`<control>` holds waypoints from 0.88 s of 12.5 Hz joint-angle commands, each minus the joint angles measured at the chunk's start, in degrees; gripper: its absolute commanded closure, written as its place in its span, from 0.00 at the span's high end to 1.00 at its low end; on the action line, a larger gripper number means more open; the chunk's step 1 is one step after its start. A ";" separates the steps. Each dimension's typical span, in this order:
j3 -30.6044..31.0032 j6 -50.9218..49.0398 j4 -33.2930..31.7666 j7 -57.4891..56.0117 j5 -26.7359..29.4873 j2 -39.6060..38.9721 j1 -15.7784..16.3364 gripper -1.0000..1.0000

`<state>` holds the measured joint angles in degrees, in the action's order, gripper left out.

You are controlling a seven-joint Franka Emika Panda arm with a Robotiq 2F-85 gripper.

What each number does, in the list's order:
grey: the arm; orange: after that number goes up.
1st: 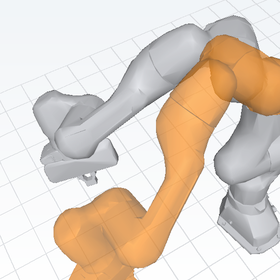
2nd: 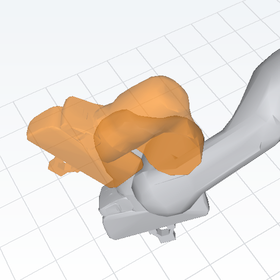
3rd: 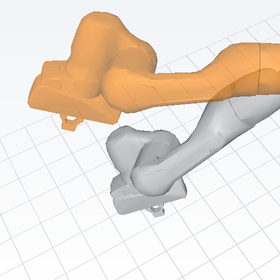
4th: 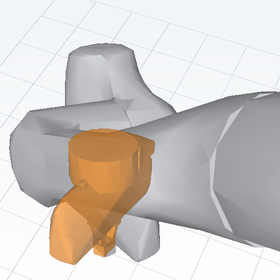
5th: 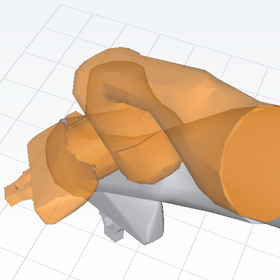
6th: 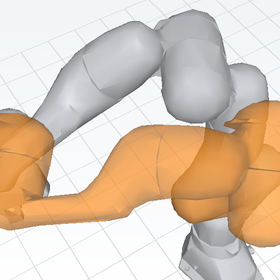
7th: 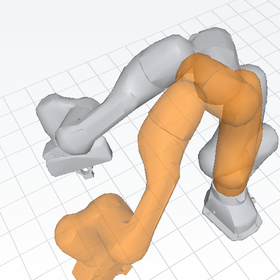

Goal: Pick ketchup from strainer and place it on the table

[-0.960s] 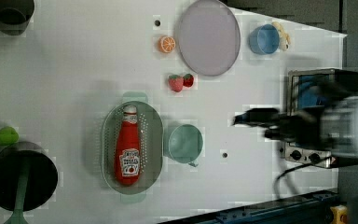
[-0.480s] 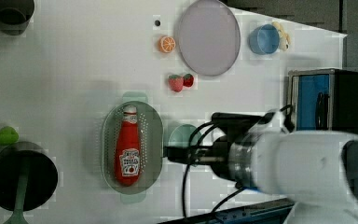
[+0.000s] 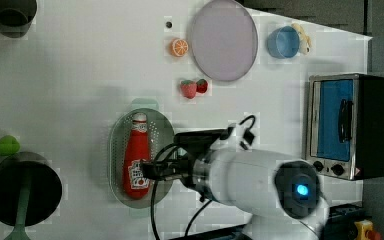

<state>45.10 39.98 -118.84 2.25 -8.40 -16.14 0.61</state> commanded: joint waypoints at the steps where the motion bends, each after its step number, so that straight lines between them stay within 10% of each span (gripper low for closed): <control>1: -1.72 6.17 -3.58 4.78 -4.56 -4.32 -0.90 1.00; 11: -5.34 19.14 -3.07 21.14 -21.40 -19.86 2.55 1.00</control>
<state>39.11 57.86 -123.21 18.81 -28.73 -36.20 1.35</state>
